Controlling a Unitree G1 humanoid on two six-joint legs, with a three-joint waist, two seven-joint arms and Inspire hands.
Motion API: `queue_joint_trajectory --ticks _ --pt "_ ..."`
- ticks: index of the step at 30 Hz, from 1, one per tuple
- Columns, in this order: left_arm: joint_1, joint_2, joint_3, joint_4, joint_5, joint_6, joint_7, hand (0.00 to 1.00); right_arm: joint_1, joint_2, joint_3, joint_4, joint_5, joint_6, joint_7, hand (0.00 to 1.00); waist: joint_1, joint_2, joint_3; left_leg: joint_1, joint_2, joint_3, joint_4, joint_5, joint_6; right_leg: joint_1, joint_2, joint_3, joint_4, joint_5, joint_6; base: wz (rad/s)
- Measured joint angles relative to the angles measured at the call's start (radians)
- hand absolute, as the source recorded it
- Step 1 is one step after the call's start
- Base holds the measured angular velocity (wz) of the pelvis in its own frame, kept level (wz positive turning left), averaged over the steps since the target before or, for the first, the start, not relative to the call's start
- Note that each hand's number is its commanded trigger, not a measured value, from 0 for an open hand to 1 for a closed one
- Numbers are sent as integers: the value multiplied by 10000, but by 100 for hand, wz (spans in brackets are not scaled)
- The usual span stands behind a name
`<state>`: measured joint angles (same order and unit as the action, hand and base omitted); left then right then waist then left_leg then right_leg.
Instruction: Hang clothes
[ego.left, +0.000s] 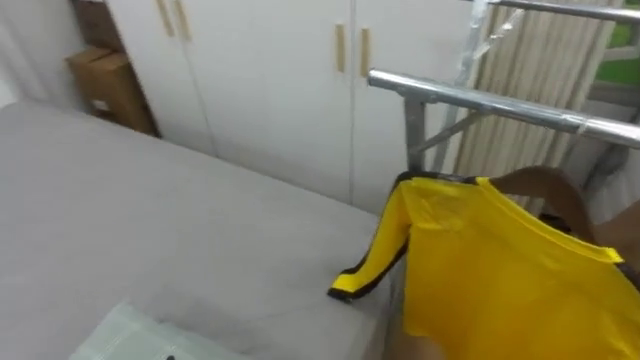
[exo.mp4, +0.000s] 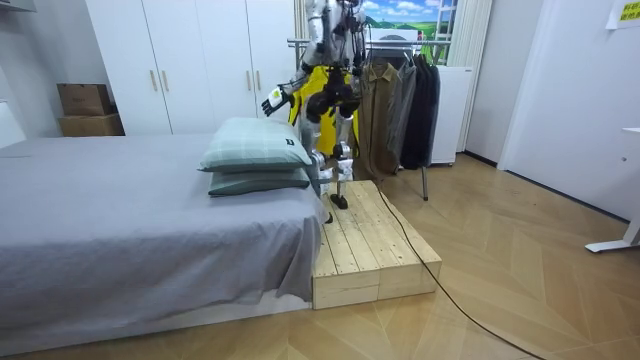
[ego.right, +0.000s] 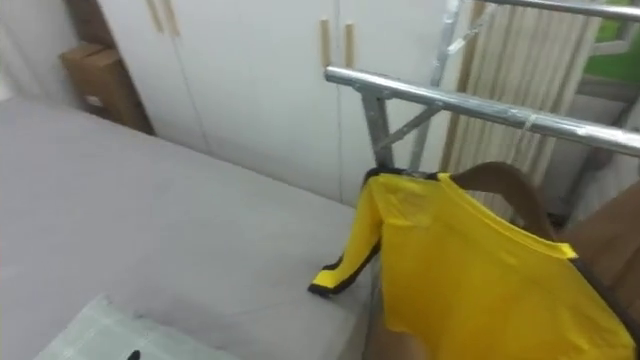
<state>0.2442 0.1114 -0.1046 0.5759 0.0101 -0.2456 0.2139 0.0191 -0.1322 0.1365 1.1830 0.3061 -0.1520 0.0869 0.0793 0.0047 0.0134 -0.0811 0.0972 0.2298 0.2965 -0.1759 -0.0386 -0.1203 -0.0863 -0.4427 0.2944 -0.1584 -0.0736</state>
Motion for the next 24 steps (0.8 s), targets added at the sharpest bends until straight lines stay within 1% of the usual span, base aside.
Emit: queue_joint_trajectory --ticks 1,2,3,4,5,6,7,8,9,10,11,12,13,14,16,18,19,20,21,22,23,24 --pt "-40 -16 3 -32 15 3 -84 0 -265 -39 -9 209 -24 -27 -11 0 54 -73 27 -264 38 669 4 295 130 40 -281 -731 7 -168 84 187" --pt "-61 -51 11 -28 14 8 -117 0 -386 -104 -7 277 -69 -24 -51 0 154 -178 85 -453 236 1342 357 285 257 171 -469 -1457 13 -344 81 183" --pt "-55 -60 13 -24 13 30 -132 0 -409 -126 -2 274 -114 -26 -74 0 217 -161 75 -501 345 1587 674 175 412 270 -518 -1798 18 -403 100 171" --pt "-58 -60 24 -16 14 47 -244 0 -411 -168 2 279 -152 -23 -111 0 363 -173 39 -434 518 1876 1160 -96 514 459 -629 -2466 64 -521 135 174" --pt "-67 -50 47 7 35 49 -316 0 -463 -189 -18 280 -147 1 -112 0 369 -215 44 -207 635 2200 1268 -317 425 615 -791 -3075 235 -676 187 173" --pt "-74 -46 45 14 37 59 -332 0 -487 -188 -24 282 -147 4 -116 0 340 -222 51 -105 669 2306 1271 -425 327 688 -841 -3336 307 -744 226 166" --pt "-64 -46 30 17 50 59 -344 0 -499 -183 -35 295 -146 0 -124 0 331 -249 60 12 639 2321 1245 -599 240 787 -971 -3763 521 -862 361 145" --pt "-20 -48 19 48 53 59 -345 0 -497 -175 -36 289 -160 0 -128 0 362 -259 39 86 586 2319 1160 -748 288 902 -1133 -4214 747 -981 456 128" --pt "-7 -44 20 66 54 58 -342 0 -504 -175 -48 290 -178 1 -126 0 362 -275 48 85 578 2285 1096 -818 336 951 -1188 -4377 876 -1035 491 94" --pt "0 -5 37 271 56 52 -311 0 -539 -138 -48 292 -284 -3 -110 0 356 -295 39 22 555 2009 1062 -901 368 1077 -1351 -4610 1096 -1112 544 66" --pt "-26 6 21 630 39 55 -303 0 -538 -129 -47 360 -363 -6 -106 0 311 -336 12 3 438 1752 998 -1006 412 1266 -1460 -4747 1227 -1136 583 55" --pt "-25 5 26 790 42 55 -299 0 -529 -130 -47 415 -362 -6 -103 0 304 -356 -5 20 416 1695 991 -1011 424 1331 -1486 -4781 1248 -1108 550 41" --pt "-23 8 27 982 39 54 -305 0 -481 -134 -51 483 -337 -8 -113 0 273 -396 -24 37 355 1561 989 -1018 460 1404 -1507 -4751 1271 -1048 502 32" --pt "-24 4 33 986 21 50 -311 0 -357 -142 -73 483 -314 -11 -137 0 255 -481 -60 28 276 1479 976 -1009 499 1400 -1603 -4683 1390 -1059 537 26" --pt "-35 26 50 996 -23 42 -308 0 -232 -135 -52 482 -308 -7 -206 0 233 -537 -119 21 262 1427 1001 -1040 541 1420 -1606 -4633 1416 -1044 603 16" --pt "-81 43 43 1008 -4 42 -306 0 -129 -137 -46 468 -308 -9 -204 0 50 -576 -138 -17 158 1190 1002 -1056 572 1437 -1609 -4051 1565 -1028 729 40" --pt "-105 17 12 1008 -3 38 -307 0 -50 -167 -96 479 -284 -9 -223 0 -140 -594 -127 -26 64 1046 1024 -1068 635 1424 -1617 -3427 1665 -1049 849 64" --pt "-106 -12 1 1009 26 39 -311 0 36 -180 -137 471 -267 -10 -321 0 -282 -563 -124 -27 -50 766 1037 -1091 676 1356 -1596 -2690 1949 -1009 938 66" --pt "-123 -8 -4 1009 25 39 -311 0 78 -175 -135 471 -263 -9 -403 0 -380 -546 -117 -29 -73 646 1064 -1106 699 1308 -1581 -2308 2127 -971 997 68" --pt "-157 27 -18 1013 9 38 -302 0 151 -168 -105 451 -256 -9 -556 0 -493 -518 -107 -34 -132 360 1113 -1108 701 1194 -1557 -1581 2484 -873 1112 72" --pt "-266 145 -199 1081 36 38 -281 0 208 -165 -83 444 -264 -8 -675 0 -537 -503 -93 -40 -259 10 1097 -1071 747 1074 -1532 -982 2813 -783 1173 74" --pt "-344 195 -295 1140 38 38 -285 0 224 -166 -85 445 -295 -8 -742 0 -616 -497 -82 -46 -318 -229 1102 -1073 766 1029 -1477 -704 2953 -713 1187 95"
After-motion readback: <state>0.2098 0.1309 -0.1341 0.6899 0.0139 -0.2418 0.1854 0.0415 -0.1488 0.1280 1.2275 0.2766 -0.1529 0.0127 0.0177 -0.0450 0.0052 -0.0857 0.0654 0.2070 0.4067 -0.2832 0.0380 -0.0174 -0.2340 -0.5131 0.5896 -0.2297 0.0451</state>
